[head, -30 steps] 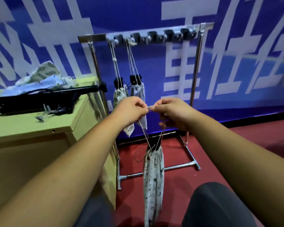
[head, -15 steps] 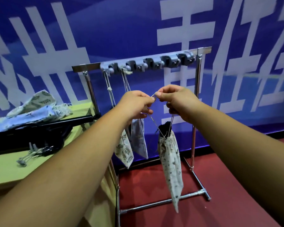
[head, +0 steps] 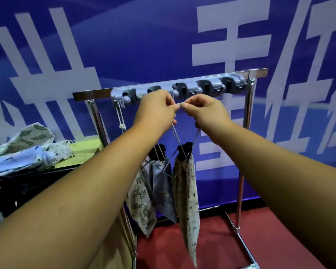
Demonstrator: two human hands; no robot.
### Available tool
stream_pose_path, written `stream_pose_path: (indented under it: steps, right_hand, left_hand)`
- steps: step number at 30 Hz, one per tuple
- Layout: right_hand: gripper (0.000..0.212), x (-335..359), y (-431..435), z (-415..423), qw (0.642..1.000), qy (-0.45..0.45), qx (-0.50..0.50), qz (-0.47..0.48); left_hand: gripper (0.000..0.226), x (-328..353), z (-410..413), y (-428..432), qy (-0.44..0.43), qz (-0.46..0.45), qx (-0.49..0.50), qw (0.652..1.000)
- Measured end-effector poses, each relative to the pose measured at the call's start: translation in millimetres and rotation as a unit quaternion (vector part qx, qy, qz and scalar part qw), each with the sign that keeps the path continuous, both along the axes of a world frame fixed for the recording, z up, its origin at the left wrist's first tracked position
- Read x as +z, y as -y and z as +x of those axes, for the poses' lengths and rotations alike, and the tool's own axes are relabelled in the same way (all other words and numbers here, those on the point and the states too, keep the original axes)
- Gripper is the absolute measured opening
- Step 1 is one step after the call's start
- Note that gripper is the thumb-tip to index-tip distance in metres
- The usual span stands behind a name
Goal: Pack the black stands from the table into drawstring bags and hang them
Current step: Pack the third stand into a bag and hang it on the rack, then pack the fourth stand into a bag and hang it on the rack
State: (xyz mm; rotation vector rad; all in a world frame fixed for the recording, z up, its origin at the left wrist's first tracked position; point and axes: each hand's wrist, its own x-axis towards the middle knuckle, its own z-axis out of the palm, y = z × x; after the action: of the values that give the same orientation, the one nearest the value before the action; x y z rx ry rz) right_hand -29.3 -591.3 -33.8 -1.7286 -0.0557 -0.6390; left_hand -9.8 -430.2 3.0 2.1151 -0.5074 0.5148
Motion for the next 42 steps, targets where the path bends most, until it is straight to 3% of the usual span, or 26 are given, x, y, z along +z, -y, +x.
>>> stream_pose_path:
  steps: [7, 12, 20, 24, 27, 30, 35, 42]
  right_hand:
    - [0.015, 3, -34, 33, 0.997, 0.049, -0.062, -0.004]
    - [0.016, 16, -51, 40, 0.993, 0.031, -0.109, 0.033]
    - [0.021, 14, -51, 35, 0.994, -0.042, -0.049, 0.094]
    - [0.02, 3, -49, 32, 0.996, -0.056, -0.064, 0.031]
    - [0.025, -4, -47, 28, 0.98, -0.086, -0.149, -0.099]
    - [0.022, -6, -49, 11, 0.964, -0.14, -0.183, -0.137]
    - [0.025, -1, -72, -31, 0.956, -0.179, -0.165, -0.163]
    - [0.026, 3, -132, -96, 0.966, -0.168, -0.111, -0.163]
  left_hand:
    - [0.02, -2, 32, -7, 0.082, 0.038, 0.079, 0.993]
    - [0.017, 5, 40, -3, 0.057, -0.009, 0.074, 0.996]
    - [0.017, -1, 44, 3, -0.019, -0.022, 0.07, 0.997]
    - [0.004, -7, 35, -2, -0.026, 0.064, 0.067, 0.995]
    - [0.012, -11, 20, -14, -0.041, 0.109, 0.062, 0.991]
    - [0.021, -19, -1, -32, -0.099, 0.161, 0.038, 0.981]
    - [0.021, -28, -39, -72, -0.156, 0.152, 0.021, 0.976]
    - [0.021, -21, -107, -134, -0.228, 0.104, 0.011, 0.968]
